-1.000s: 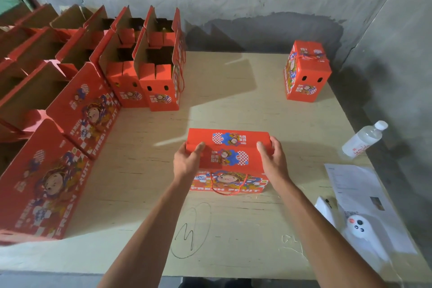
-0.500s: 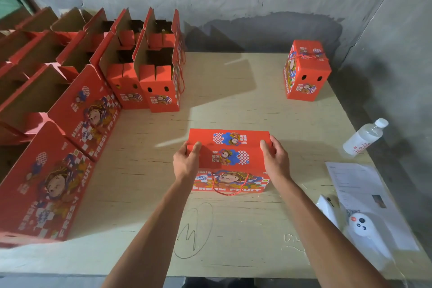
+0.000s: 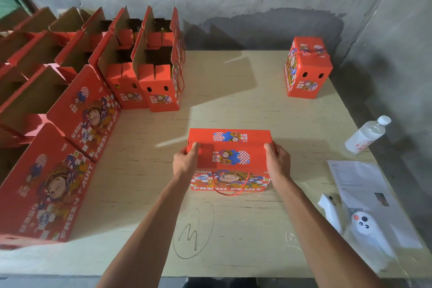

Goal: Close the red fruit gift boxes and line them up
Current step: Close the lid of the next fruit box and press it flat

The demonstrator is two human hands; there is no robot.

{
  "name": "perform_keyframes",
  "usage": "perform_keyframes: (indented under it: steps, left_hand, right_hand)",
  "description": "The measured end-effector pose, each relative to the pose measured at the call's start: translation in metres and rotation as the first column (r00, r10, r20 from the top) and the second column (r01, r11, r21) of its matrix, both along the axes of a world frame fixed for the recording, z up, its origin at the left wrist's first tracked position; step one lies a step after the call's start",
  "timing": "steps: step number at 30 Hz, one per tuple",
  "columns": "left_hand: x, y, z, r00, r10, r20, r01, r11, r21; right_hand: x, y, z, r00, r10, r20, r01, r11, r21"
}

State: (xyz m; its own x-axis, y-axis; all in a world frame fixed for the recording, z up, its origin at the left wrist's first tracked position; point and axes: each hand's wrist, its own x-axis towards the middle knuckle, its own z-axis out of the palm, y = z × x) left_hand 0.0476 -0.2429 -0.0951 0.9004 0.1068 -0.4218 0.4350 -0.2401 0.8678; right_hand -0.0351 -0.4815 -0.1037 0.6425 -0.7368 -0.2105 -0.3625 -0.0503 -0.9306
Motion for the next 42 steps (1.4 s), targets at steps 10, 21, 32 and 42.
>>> perform_keyframes:
  steps: [10, 21, 32, 42]
  left_hand:
    - [0.021, -0.009, 0.002, 0.99, -0.043, -0.135, 0.061, 0.989, 0.136]
    - [0.023, -0.002, 0.011, 0.968, -0.08, -0.236, 0.047, 0.989, -0.142]
    - [0.021, -0.002, 0.015, 0.966, -0.099, -0.239, 0.06, 0.985, -0.163]
    - [0.024, -0.002, -0.002, 0.997, -0.039, -0.064, 0.039, 0.999, 0.003]
  right_hand:
    - [0.011, -0.005, 0.014, 0.973, 0.012, -0.23, -0.004, 0.999, 0.035]
    - [0.012, 0.003, 0.018, 0.962, 0.023, -0.272, -0.075, 0.981, -0.182]
    - [0.013, 0.007, 0.019, 0.949, 0.023, -0.313, -0.128, 0.938, -0.322]
    - [0.019, 0.001, 0.015, 0.93, 0.054, -0.364, -0.183, 0.925, -0.332]
